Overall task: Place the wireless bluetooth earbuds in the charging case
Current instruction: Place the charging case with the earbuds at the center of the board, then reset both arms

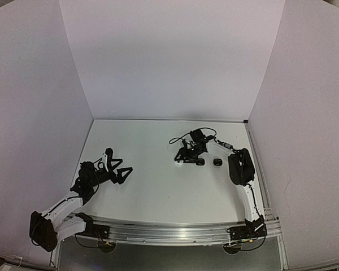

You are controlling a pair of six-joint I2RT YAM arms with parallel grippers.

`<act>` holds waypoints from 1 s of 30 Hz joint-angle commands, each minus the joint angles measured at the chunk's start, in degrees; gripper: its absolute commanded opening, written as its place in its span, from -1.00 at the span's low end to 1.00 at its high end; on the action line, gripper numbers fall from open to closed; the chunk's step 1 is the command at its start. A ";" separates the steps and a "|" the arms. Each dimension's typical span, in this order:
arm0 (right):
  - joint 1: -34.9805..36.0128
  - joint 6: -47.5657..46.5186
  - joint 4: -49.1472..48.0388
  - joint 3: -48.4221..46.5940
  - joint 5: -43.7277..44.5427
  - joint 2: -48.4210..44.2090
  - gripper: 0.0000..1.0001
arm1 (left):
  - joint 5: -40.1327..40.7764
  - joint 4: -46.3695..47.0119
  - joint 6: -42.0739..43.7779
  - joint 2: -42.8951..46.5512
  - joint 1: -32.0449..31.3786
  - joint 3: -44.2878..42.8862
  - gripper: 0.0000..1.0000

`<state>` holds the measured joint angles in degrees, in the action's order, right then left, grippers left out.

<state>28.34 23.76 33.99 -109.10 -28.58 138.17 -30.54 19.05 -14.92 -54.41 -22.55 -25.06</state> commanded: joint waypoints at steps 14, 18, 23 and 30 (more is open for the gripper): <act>2.49 -6.90 10.99 -9.96 10.53 -7.53 0.88 | 2.21 2.54 0.32 -0.45 0.29 -1.22 0.99; 2.48 -10.25 10.82 -9.08 19.74 -14.89 0.93 | 17.39 1.72 -0.66 -2.36 0.59 -0.37 0.99; -0.85 -12.74 3.75 7.74 35.89 -28.36 0.97 | 36.43 -0.80 -2.14 -4.01 3.91 0.75 0.99; -10.97 -14.87 -27.98 52.33 41.79 -55.36 0.97 | 35.13 -2.37 -11.19 -6.87 22.68 1.27 0.99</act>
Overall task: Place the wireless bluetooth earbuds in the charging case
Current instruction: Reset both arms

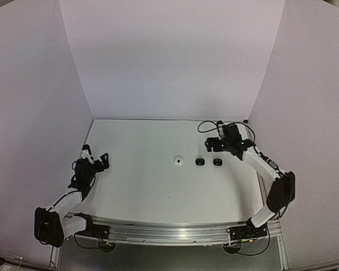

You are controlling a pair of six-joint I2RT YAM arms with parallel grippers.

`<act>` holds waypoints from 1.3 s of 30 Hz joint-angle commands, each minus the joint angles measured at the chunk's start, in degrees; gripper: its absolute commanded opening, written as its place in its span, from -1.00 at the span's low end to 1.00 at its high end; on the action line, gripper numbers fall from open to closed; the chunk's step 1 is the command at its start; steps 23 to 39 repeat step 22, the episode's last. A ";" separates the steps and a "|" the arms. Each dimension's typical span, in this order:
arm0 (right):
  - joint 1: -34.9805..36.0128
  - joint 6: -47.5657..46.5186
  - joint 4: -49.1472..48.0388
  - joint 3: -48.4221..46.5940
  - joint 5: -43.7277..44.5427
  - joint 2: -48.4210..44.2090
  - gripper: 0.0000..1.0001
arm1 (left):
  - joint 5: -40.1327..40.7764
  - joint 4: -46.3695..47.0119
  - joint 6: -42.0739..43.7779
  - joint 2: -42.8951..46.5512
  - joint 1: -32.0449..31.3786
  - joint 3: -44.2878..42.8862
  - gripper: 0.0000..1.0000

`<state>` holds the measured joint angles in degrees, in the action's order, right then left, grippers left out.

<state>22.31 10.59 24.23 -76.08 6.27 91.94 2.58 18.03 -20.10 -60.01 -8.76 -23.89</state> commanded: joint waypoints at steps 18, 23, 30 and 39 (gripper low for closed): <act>-12.21 18.21 -19.04 47.48 25.63 -31.92 0.96 | -9.90 -1.12 11.00 -5.75 24.33 1.39 0.99; -12.26 17.58 -19.44 47.67 24.99 -32.27 0.96 | -11.34 0.26 11.56 -7.36 24.29 1.14 0.99; -12.26 17.58 -19.44 47.67 24.99 -32.27 0.96 | -11.34 0.26 11.56 -7.36 24.29 1.14 0.99; -12.26 17.58 -19.44 47.67 24.99 -32.27 0.96 | -11.34 0.26 11.56 -7.36 24.29 1.14 0.99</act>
